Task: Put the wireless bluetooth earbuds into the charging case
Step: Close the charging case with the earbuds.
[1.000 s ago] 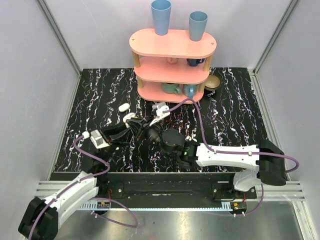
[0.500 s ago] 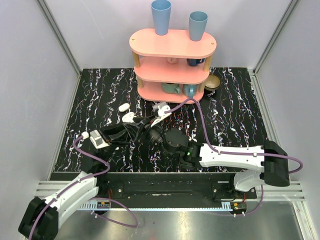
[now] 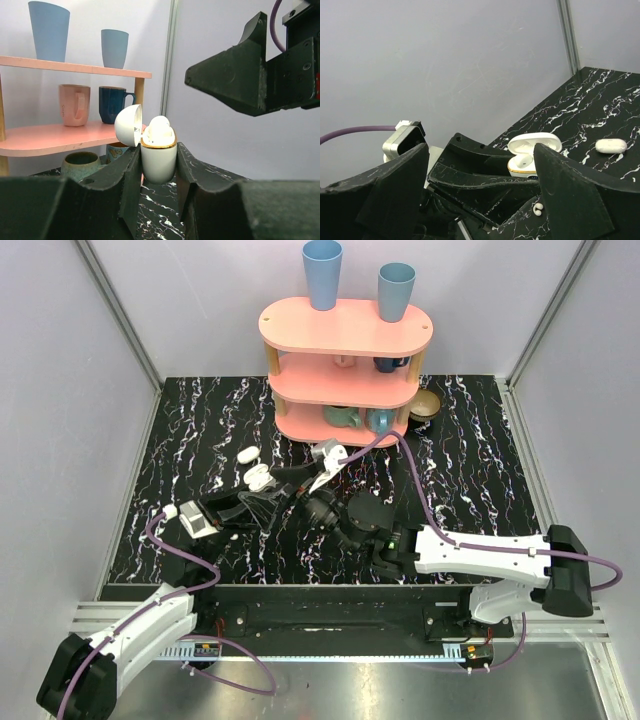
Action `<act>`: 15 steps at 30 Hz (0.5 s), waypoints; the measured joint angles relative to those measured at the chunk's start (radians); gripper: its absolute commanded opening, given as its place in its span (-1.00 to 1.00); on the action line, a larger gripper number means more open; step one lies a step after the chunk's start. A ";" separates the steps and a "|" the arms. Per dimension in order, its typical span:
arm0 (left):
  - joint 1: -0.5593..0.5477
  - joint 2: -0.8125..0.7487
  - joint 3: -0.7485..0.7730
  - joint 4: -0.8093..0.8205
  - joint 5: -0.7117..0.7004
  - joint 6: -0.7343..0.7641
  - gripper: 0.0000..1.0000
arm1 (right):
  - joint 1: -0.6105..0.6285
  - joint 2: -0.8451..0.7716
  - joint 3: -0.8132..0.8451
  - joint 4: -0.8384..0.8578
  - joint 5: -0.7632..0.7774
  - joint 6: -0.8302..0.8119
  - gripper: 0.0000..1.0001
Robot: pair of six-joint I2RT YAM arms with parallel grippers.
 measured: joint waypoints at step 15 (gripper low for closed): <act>0.000 -0.016 0.000 0.001 0.016 0.011 -1.00 | -0.107 -0.027 0.149 -0.344 0.032 0.137 0.99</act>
